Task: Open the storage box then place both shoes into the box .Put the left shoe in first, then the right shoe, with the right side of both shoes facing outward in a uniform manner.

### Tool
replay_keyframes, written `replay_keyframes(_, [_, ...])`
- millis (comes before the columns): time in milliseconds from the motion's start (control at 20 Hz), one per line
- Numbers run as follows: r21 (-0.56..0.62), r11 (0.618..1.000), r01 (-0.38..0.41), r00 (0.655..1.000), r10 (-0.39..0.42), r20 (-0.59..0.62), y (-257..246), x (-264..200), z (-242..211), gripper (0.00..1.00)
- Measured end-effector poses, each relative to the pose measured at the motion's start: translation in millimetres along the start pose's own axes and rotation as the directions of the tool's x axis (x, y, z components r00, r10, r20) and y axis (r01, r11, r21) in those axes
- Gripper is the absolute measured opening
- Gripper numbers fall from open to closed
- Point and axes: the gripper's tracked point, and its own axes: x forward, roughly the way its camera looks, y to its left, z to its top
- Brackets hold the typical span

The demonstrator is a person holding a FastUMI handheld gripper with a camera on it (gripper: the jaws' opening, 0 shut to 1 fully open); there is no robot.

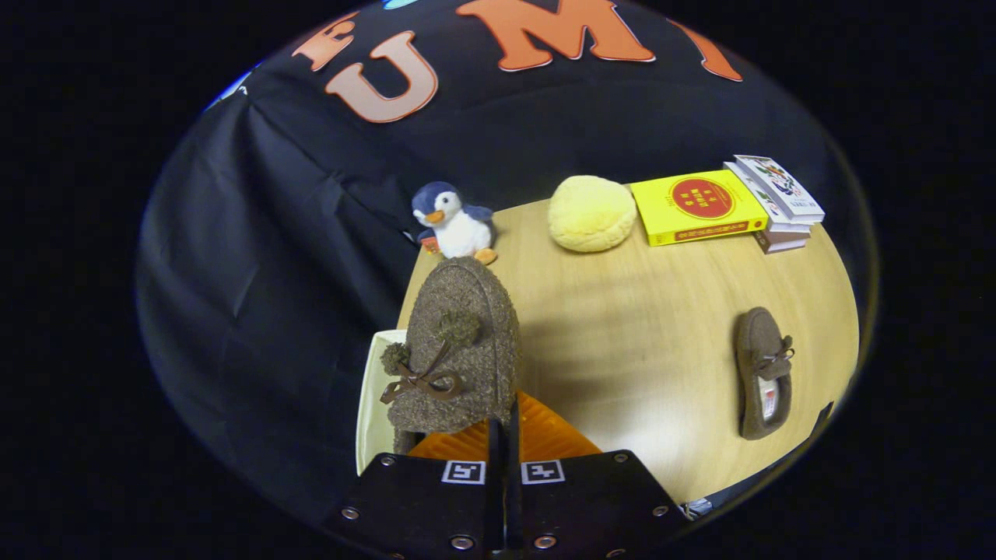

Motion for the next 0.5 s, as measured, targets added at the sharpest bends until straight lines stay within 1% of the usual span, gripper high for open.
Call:
replay_keyframes(150, [-0.026, 1.0, -0.009, 0.999, 0.008, -0.037, 31.0, 19.6, -12.9, 0.03])
replay_keyframes(400, [-0.023, 1.0, -0.018, 0.994, 0.015, -0.112, 68.8, 61.3, -44.6, 0.03])
replay_keyframes(500, [-0.044, 0.999, -0.003, 0.991, -0.003, -0.136, 75.3, 76.0, -56.3, 0.03])
